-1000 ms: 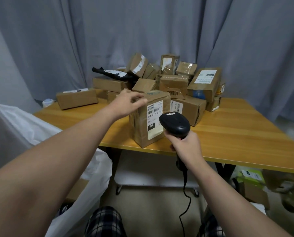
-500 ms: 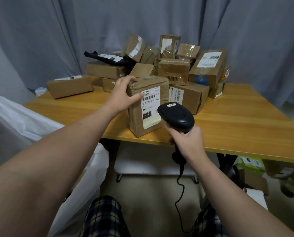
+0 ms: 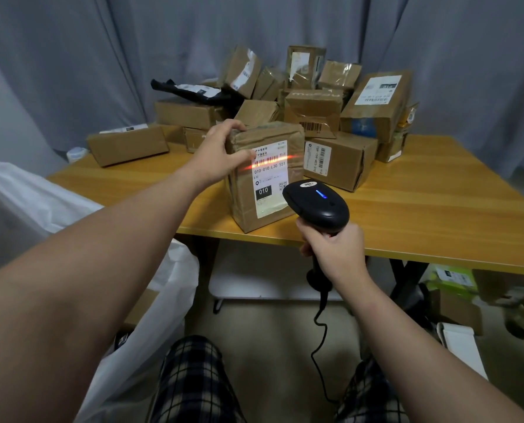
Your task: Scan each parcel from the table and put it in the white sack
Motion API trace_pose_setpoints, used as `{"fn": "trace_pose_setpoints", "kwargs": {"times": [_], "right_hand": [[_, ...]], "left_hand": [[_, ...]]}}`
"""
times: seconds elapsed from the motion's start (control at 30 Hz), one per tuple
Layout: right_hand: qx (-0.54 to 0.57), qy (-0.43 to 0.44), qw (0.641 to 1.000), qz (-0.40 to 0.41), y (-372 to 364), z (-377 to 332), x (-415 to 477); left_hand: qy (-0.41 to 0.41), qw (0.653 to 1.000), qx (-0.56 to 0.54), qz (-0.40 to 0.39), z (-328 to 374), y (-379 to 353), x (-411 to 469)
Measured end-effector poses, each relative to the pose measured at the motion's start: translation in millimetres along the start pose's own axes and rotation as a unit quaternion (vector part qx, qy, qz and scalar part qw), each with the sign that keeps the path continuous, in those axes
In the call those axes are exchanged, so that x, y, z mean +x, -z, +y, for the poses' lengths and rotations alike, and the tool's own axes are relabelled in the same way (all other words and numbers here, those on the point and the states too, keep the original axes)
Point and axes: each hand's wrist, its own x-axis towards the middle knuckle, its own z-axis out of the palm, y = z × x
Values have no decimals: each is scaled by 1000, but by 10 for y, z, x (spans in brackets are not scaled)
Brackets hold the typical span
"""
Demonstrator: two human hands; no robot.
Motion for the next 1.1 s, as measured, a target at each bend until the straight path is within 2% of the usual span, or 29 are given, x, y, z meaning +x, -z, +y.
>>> {"fn": "trace_pose_setpoints", "kwargs": {"times": [0.17,0.3,0.37,0.53,0.67,0.83,0.93,1.0,1.1], "right_hand": [[2,9,1000,4,-6,-6,-33],[8,19,1000,4,-28,-34,-27],[8,25,1000,1,-53,-61,-2],[22,46,999,-11,-259,-189,64],[30,52,997,-49,-624,-274,40],[27,24,991,-131,-1234,-268,-42],[-21,5,980,-196,-1654,-152,-108],[-56,-3,974,-222,-1921,-42,-166],[-98,-26,964,-245,-2263,97,-280]], "left_hand": [[10,1000,-17,-19,-31,34,8],[43,993,-69,-87,-23,78,-54],[48,991,-79,-96,-23,97,-128],[11,996,-90,22,-79,199,-544],[8,983,-130,130,-211,415,-1120],[55,944,-148,290,-534,758,-1919],[120,906,-47,402,-987,966,-2384],[172,892,3,417,-1312,1023,-2619],[268,884,66,376,-1697,968,-2781]]}}
